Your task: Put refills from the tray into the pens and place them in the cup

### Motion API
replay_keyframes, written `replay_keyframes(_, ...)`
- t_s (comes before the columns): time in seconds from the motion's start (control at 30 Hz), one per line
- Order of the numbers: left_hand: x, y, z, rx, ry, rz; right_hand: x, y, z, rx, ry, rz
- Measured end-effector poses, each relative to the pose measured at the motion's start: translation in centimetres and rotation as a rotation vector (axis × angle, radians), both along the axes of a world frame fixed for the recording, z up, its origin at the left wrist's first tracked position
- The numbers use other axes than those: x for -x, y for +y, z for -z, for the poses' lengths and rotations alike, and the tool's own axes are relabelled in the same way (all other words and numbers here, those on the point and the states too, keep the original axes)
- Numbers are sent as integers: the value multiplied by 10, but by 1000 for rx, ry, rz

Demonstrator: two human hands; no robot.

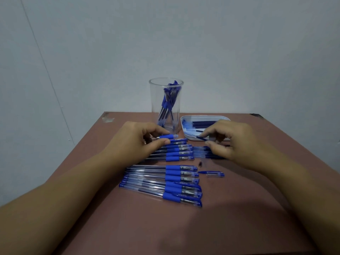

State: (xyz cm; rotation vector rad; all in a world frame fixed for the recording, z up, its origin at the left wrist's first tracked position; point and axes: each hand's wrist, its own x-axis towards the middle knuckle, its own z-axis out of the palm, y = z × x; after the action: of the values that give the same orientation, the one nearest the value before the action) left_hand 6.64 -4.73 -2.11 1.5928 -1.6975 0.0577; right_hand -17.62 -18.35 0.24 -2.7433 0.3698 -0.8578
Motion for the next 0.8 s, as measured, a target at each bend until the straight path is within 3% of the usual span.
replay_keyframes(0.67, 5, 0, 0, -25, 8, -7, -6, 4, 13, -67, 20, -3)
replay_keyframes(0.8, 5, 1, -3, -20, -80, -8, -5, 0, 15, -33, 47, -6)
